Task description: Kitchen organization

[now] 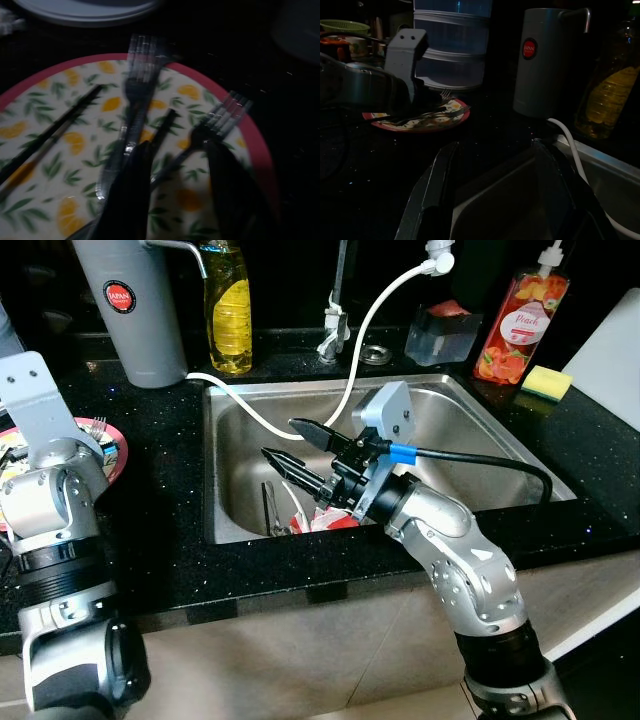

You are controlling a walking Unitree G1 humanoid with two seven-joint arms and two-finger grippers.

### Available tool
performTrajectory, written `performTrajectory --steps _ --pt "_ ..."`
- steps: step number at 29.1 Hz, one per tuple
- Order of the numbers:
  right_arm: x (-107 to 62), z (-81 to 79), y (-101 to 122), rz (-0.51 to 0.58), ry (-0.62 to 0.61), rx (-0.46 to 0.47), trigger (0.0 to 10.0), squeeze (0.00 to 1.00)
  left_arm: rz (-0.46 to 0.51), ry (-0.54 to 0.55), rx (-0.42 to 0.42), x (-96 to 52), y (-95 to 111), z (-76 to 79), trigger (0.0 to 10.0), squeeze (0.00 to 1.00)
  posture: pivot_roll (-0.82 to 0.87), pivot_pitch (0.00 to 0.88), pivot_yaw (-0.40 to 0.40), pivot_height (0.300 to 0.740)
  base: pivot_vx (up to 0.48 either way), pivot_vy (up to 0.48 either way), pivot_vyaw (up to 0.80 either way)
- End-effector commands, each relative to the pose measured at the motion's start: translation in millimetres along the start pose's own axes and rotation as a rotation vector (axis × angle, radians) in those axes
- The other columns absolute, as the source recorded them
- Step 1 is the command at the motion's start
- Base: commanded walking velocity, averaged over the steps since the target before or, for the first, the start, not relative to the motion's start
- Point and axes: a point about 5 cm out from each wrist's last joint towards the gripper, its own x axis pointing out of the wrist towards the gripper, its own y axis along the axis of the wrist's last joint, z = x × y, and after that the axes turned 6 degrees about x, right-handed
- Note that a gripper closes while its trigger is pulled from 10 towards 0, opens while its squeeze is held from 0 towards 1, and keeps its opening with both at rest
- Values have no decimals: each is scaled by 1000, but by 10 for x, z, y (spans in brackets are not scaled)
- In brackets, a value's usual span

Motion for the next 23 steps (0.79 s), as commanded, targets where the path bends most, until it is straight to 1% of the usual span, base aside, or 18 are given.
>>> performTrajectory --steps 1,5,6,7,11,13,14,15,17,20,21,22,23 --pt "-6 25 5 2 -10 -1 10000 0 -9 39 -22 -27 22 -25 10000 1000 82 0 -2 740 0 0 0" --pt "-8 24 1 2 -12 0 10000 0 -33 109 -39 -27 17 -121 10000 1000 82 0 -2 740 0 0 0" --pt "-8 21 -1 1 -12 1 10000 0 -41 119 -43 -26 12 -142 10000 333 82 0 1 740 0 0 0" --pt "-8 18 -1 1 -12 2 10000 0 -54 126 -59 -30 1 -153 10000 0 82 0 1 740 0 0 0" --pt "-5 15 -1 4 -13 3 10000 0 -100 111 -79 -46 -55 -118 10000 0 84 0 5 740 0 0 0" --pt "-4 14 1 5 -13 4 10000 0 -127 95 -63 -36 -121 -87 10000 0 84 0 5 740 0 0 0" --pt "-4 14 1 5 -13 4 10000 0 -127 95 -63 -36 -121 -87 10000 0 84 0 5 740 0 0 0" --pt "0 12 2 8 -13 4 10000 0 -165 64 -54 -12 -204 -58 10000 0 84 0 8 740 0 0 0" --pt "0 12 2 8 -13 4 10000 0 -165 64 -54 -12 -204 -58 10000 0 84 0 8 740 0 0 0" --pt "-4 19 13 17 -18 5 10000 0 -166 58 12 35 -280 -68 10000 0 84 0 12 740 0 0 0" --pt "-4 19 13 17 -18 5 10000 0 -166 58 12 35 -280 -68 10000 0 84 0 12 740 0 0 0" --pt "-7 25 20 20 -19 5 10000 0 -182 61 31 75 -344 -110 10000 0 84 0 12 740 0 0 0" --pt "-8 25 21 21 -19 5 10000 0 -187 66 31 80 -357 -125 10000 0 84 0 12 740 0 0 0"
